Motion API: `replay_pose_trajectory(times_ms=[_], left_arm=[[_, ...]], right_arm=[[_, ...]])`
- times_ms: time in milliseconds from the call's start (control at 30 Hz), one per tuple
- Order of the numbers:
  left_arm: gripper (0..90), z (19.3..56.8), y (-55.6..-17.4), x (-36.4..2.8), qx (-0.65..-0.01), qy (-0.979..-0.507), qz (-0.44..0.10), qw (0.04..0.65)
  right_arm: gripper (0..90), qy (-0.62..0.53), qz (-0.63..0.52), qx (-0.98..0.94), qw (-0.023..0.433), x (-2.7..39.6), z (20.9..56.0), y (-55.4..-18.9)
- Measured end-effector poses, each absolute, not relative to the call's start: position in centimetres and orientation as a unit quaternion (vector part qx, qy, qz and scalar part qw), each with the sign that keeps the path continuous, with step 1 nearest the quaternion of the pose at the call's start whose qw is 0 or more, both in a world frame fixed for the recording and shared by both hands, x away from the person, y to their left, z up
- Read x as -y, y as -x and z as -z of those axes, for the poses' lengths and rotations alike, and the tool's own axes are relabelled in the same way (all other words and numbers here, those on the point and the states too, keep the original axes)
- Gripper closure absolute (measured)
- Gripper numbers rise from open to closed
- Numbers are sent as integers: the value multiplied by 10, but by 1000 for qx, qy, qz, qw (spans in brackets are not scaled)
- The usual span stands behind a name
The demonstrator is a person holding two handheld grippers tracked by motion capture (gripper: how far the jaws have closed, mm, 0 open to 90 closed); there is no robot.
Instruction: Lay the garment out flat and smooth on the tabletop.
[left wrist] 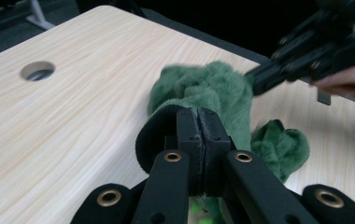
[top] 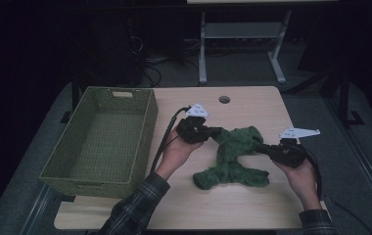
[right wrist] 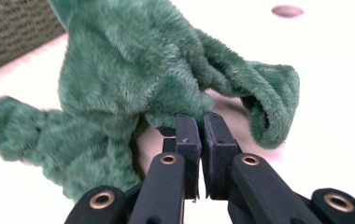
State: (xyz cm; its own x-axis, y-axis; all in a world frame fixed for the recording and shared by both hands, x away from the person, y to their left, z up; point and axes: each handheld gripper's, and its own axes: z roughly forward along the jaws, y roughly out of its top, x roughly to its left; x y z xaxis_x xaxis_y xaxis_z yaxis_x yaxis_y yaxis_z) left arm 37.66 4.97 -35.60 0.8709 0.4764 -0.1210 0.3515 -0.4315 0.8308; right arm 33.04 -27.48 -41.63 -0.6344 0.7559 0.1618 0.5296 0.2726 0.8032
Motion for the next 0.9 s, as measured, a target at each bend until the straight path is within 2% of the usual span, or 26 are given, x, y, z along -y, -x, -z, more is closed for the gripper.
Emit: replay_pose_trajectory(times_ms=[300, 533, 667, 900], left_arm=[[892, 366, -369, -73, -263, -839, -75, 471], [892, 392, -387, -75, -294, -839, -85, 450], [892, 411, -397, -75, -311, -839, -77, 440], [891, 443, -403, -65, -316, -855, -51, 408]], right_arm=[[861, -372, -448, -793, 176, 264, 374, -326], [861, -396, -419, -803, 150, 254, 409, -353], [860, -409, -410, -805, 132, 250, 426, -367], [861, -422, -371, -818, 126, 249, 445, -377]])
